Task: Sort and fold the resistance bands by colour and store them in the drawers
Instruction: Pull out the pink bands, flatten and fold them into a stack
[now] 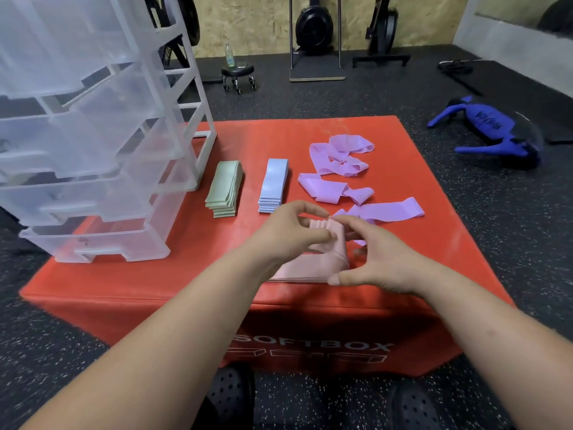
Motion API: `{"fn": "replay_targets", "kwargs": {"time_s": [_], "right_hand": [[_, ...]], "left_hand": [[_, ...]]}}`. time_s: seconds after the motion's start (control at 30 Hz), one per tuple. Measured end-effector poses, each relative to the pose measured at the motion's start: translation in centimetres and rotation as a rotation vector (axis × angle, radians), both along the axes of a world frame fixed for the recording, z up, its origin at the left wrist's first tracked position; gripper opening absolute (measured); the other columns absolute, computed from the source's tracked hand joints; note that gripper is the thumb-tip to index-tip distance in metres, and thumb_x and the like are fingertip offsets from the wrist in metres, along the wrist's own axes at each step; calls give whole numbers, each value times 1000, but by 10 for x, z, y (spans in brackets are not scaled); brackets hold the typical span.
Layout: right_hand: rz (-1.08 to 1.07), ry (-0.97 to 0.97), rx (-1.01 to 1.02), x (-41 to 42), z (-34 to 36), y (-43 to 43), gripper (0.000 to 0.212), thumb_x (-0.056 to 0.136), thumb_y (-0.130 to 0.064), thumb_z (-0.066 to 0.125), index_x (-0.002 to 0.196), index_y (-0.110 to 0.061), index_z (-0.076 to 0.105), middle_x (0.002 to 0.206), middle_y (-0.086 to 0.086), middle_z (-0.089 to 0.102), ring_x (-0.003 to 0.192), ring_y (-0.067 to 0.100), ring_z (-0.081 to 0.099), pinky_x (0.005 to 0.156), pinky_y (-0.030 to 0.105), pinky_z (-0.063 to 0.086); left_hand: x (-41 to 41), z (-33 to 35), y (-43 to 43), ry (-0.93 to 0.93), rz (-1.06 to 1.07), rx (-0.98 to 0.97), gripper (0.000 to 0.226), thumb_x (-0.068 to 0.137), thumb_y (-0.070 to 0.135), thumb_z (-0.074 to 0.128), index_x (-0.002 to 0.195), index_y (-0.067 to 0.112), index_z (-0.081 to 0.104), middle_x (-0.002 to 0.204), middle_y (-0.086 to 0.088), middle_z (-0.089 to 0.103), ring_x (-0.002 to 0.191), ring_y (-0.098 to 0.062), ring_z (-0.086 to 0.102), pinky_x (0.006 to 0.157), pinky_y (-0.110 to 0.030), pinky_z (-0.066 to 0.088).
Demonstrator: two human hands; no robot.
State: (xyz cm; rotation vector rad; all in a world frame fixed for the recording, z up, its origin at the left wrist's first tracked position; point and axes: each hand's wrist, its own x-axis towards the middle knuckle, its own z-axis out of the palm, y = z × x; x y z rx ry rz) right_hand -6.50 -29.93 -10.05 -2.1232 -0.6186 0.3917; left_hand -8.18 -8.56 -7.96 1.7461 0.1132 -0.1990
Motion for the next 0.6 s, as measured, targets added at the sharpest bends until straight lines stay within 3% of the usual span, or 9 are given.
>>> {"fn": "replay_targets", "kwargs": {"time_s": [0.13, 0.3, 0.47, 0.6], "right_hand": [[-13, -140, -27, 0, -22, 33, 77, 69, -32, 90, 135, -42, 53, 113, -17, 69, 107, 6, 67, 97, 40, 56], [19, -273, -171, -1, -30, 63, 77, 68, -39, 81, 140, -36, 52, 128, -13, 65, 114, 10, 64, 101, 38, 52], [63, -382, -267, 0, -32, 80, 71, 70, -39, 81, 137, -29, 59, 122, -9, 64, 111, 16, 62, 99, 38, 50], [94, -421, -316, 3, -34, 85, 67, 72, -44, 82, 134, -30, 62, 118, -9, 65, 109, 17, 62, 98, 39, 50]], "left_hand": [[-3, 14, 38, 17, 82, -77, 36, 85, -4, 81, 117, 9, 70, 88, -10, 70, 76, -18, 72, 73, -28, 60], [-16, 14, 100, 24, 231, -83, 32, 84, -6, 79, 113, 7, 71, 90, -8, 72, 81, -19, 72, 70, -27, 60], [-26, -11, 147, 96, 281, 184, 29, 81, -4, 80, 105, 8, 69, 91, -22, 69, 71, -20, 68, 62, -29, 58], [-32, -29, 159, 117, 217, 349, 34, 77, -4, 83, 104, 11, 69, 102, -26, 72, 72, -25, 71, 68, -38, 66]]}}
